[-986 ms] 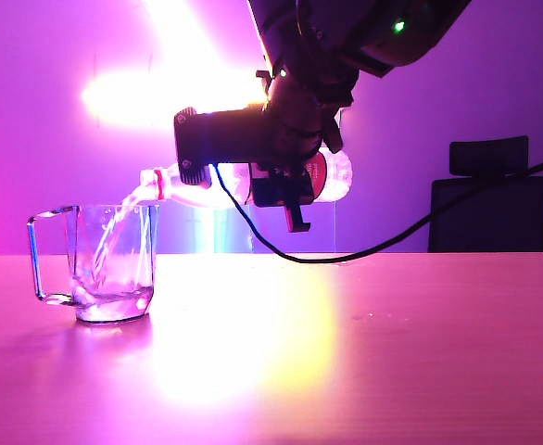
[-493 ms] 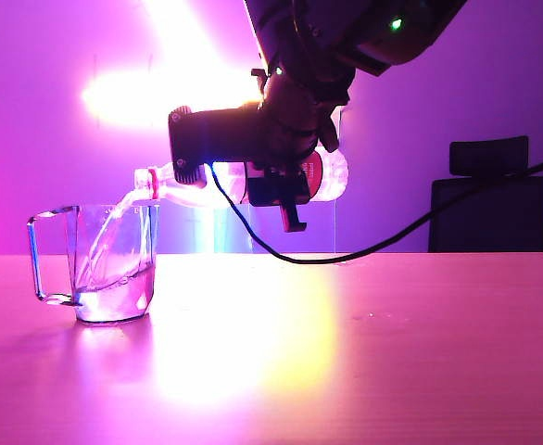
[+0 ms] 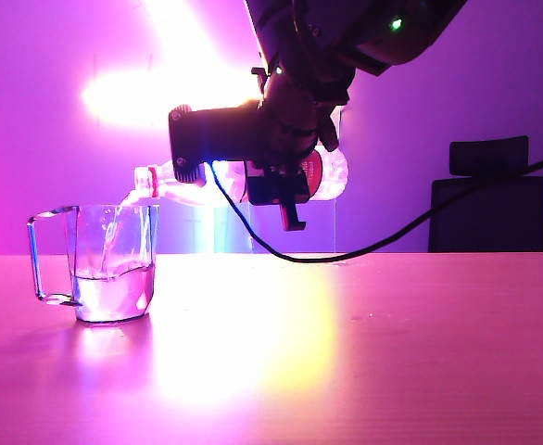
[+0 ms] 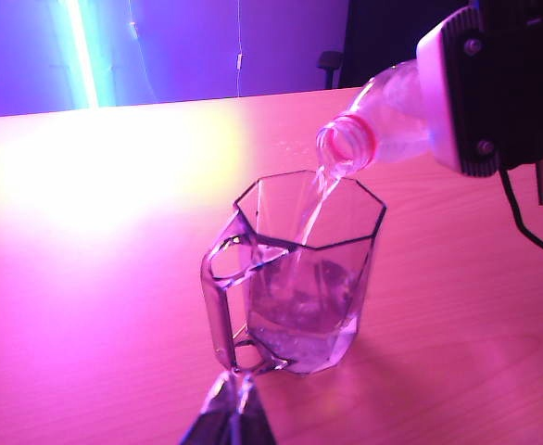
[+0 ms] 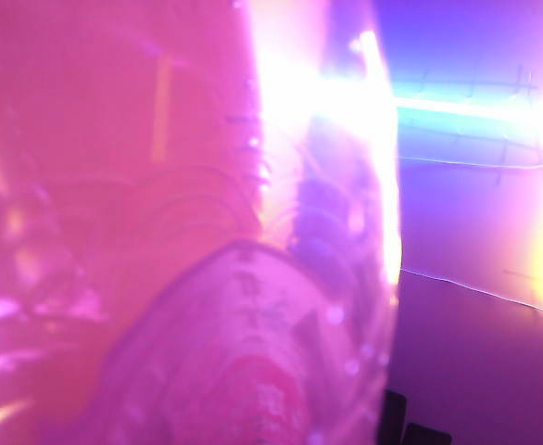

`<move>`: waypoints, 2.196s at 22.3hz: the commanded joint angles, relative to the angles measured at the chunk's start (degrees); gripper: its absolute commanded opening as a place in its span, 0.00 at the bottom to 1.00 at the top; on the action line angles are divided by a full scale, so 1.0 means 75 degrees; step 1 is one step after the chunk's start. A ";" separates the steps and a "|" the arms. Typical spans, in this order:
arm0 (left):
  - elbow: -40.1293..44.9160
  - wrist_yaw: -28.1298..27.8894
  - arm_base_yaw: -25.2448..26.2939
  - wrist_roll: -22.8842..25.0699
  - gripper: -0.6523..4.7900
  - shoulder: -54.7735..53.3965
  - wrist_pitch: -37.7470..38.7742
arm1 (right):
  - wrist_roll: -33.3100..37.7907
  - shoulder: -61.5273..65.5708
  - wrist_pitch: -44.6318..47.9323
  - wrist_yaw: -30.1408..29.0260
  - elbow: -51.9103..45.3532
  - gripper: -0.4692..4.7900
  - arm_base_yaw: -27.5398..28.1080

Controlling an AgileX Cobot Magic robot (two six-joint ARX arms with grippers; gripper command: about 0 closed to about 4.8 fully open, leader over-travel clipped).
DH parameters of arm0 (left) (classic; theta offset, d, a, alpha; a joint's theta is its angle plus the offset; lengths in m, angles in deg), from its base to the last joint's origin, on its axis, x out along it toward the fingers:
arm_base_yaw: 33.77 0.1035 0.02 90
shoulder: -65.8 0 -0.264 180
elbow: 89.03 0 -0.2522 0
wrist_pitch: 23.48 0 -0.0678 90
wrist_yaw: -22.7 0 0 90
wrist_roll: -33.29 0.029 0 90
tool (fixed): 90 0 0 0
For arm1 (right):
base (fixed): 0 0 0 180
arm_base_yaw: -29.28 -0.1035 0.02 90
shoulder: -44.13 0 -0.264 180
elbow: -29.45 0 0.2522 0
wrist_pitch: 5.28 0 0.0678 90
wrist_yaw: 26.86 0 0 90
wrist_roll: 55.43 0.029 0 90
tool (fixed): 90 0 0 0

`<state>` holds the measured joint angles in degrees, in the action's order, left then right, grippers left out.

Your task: Pick up the mineral water bottle on the table and pour water into the mug until it's half full.

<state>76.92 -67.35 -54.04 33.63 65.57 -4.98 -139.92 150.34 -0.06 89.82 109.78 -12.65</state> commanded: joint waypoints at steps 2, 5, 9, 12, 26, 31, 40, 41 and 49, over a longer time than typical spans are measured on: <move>-0.0029 0.0012 -0.0006 -0.0020 0.12 -0.0015 -0.0073 | 0.0026 -0.0087 0.0335 0.0035 0.0061 0.50 -0.0015; -0.0029 0.0012 -0.0006 -0.0020 0.12 -0.0015 -0.0073 | 0.0044 -0.0087 0.0332 0.0032 0.0061 0.50 -0.0017; -0.0029 0.0012 -0.0006 -0.0020 0.12 -0.0015 -0.0073 | 0.1037 -0.0087 0.0178 0.0038 0.0058 0.50 -0.0085; -0.0029 0.0012 -0.0006 -0.0020 0.12 -0.0015 -0.0073 | 0.1740 -0.0090 -0.0099 0.0020 0.0058 0.50 -0.0125; -0.0029 0.0038 0.0274 -0.0020 0.12 -0.0012 -0.0073 | 0.8760 -0.1142 -0.1288 -0.2040 -0.0268 0.50 0.0393; -0.0029 0.0032 0.1515 -0.0020 0.12 -0.0015 -0.0073 | 1.0165 -0.1985 -0.0108 -0.2824 -0.1851 0.50 0.1241; -0.0029 0.0035 0.2378 -0.0020 0.12 -0.0015 -0.0073 | 1.1412 -0.2702 0.3261 -0.3401 -0.4642 0.50 0.2358; -0.0029 0.0035 0.2410 -0.0020 0.12 -0.0015 -0.0073 | 1.1409 -0.2699 0.3512 -0.3392 -0.4835 0.50 0.2390; -0.0029 0.0009 0.2675 -0.0020 0.12 -0.0015 -0.0073 | 1.1406 -0.2696 0.4887 -0.3328 -0.5858 0.50 0.2428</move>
<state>76.94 -67.37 -33.95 33.63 65.55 -4.96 -54.57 130.67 32.94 64.59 66.04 5.58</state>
